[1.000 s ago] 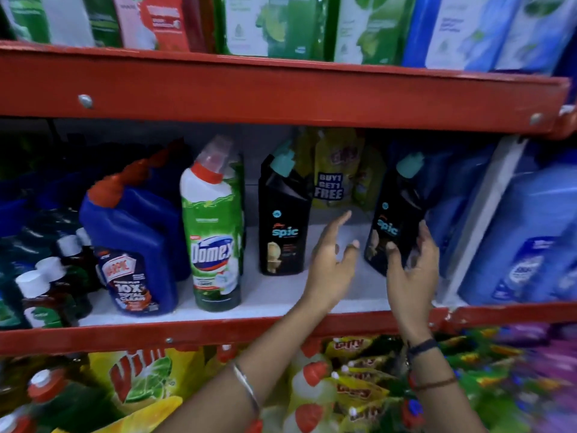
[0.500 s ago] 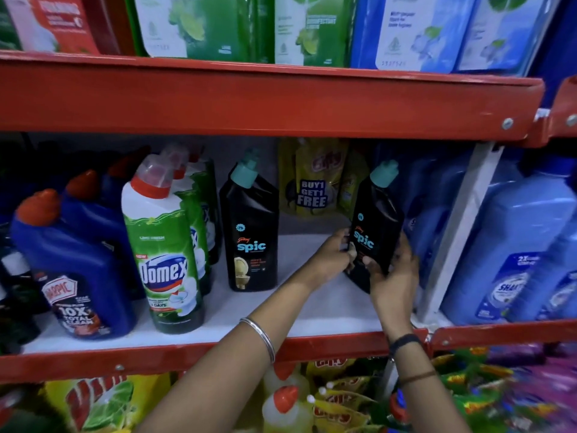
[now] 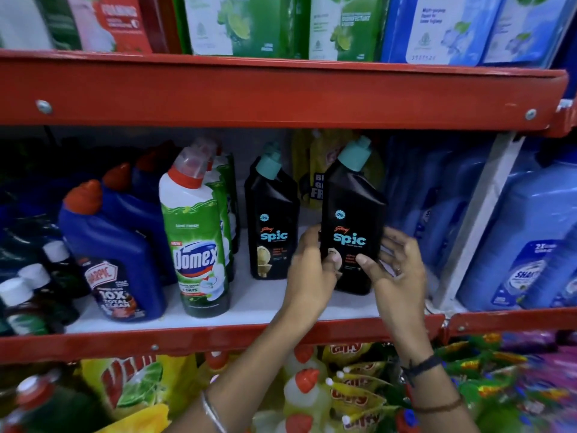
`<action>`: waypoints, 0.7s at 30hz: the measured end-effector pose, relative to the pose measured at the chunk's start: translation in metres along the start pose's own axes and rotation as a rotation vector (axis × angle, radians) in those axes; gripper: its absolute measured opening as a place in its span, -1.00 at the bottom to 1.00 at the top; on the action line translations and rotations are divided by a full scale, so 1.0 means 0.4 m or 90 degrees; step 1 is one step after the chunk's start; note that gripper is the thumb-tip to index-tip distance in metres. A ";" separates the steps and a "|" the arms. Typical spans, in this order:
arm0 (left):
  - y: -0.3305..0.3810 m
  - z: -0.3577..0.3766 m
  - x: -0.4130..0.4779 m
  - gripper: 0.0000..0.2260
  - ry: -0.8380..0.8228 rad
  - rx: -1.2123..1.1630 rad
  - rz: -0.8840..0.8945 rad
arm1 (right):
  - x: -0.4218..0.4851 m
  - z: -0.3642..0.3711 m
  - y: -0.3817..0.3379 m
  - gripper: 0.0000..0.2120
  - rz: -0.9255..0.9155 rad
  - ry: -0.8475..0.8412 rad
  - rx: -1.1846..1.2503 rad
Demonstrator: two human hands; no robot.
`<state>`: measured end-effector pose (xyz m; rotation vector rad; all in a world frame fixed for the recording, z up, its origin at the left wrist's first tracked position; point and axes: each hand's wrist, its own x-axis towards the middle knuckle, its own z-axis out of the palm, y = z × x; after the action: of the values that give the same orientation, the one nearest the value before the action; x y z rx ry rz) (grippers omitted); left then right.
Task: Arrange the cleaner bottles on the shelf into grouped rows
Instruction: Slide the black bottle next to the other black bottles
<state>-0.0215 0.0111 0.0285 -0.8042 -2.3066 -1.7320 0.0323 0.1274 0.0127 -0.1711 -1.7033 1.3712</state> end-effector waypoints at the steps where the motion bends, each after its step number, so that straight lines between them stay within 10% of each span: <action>1: 0.000 -0.023 -0.022 -0.59 0.017 0.006 0.013 | -0.015 0.012 -0.006 -0.57 0.004 -0.018 0.018; 21: -0.116 -0.192 -0.118 -0.45 0.107 0.032 -0.005 | -0.115 0.210 0.013 -0.48 0.039 -0.156 0.100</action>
<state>-0.0196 -0.0843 -0.0057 -0.6152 -2.2359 -1.6676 -0.0030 0.0423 -0.0142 0.0362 -1.7906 1.6193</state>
